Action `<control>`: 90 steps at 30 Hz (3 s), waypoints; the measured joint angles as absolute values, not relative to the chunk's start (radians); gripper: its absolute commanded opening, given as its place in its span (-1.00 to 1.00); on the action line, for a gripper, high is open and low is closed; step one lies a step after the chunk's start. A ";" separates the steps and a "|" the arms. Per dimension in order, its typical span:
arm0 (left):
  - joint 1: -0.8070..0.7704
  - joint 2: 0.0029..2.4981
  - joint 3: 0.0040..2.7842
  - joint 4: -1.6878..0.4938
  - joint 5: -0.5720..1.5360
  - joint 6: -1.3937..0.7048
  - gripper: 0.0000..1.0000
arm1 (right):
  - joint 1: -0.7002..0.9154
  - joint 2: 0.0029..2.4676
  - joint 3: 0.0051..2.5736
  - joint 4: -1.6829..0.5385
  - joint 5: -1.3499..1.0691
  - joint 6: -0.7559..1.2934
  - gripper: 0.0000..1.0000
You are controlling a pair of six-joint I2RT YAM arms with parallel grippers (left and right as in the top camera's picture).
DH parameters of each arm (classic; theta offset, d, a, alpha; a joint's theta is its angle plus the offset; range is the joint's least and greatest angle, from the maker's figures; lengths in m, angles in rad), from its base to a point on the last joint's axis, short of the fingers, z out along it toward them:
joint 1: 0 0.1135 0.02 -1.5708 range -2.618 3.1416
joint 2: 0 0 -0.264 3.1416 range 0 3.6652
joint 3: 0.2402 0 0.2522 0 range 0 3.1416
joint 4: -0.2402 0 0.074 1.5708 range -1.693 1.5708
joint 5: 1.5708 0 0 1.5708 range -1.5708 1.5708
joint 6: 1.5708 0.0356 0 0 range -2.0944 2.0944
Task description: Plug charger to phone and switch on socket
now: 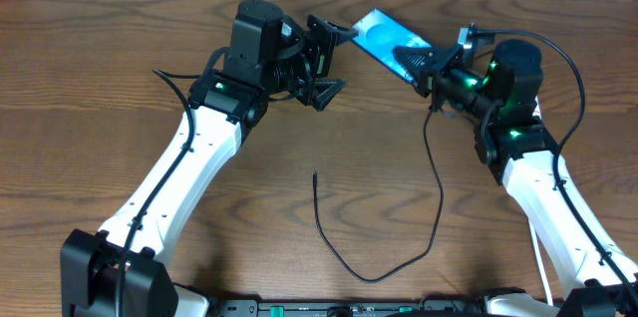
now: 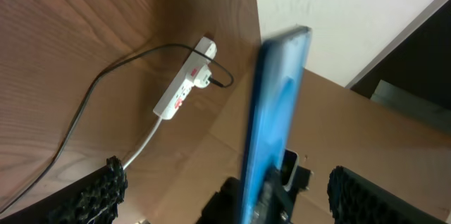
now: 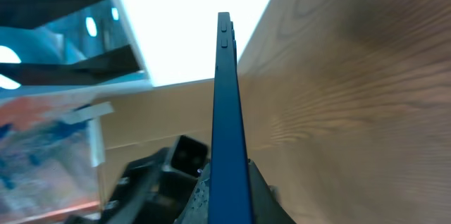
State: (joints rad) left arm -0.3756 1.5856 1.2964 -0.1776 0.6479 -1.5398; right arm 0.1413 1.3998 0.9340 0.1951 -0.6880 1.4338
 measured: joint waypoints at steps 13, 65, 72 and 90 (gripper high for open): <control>-0.375 1.586 1.296 -0.092 0.536 -1.539 0.86 | 0.208 1.400 0.934 0.311 -0.717 1.573 -0.98; -0.375 1.586 1.296 -0.020 0.513 -1.537 -0.33 | 0.285 1.400 0.934 0.328 -0.720 1.919 -0.97; -0.375 1.586 1.296 -0.021 0.509 -1.537 -0.42 | 0.288 1.400 0.934 0.331 -0.720 1.925 -0.97; -0.375 1.586 1.296 -0.026 0.493 -1.537 -0.63 | 0.313 1.400 0.934 0.347 -0.705 1.927 -0.97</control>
State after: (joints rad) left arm -0.3748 1.5856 1.2964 -0.0257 0.4934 -1.5372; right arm 0.3126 1.3998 0.9340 0.3473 -0.7048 1.9270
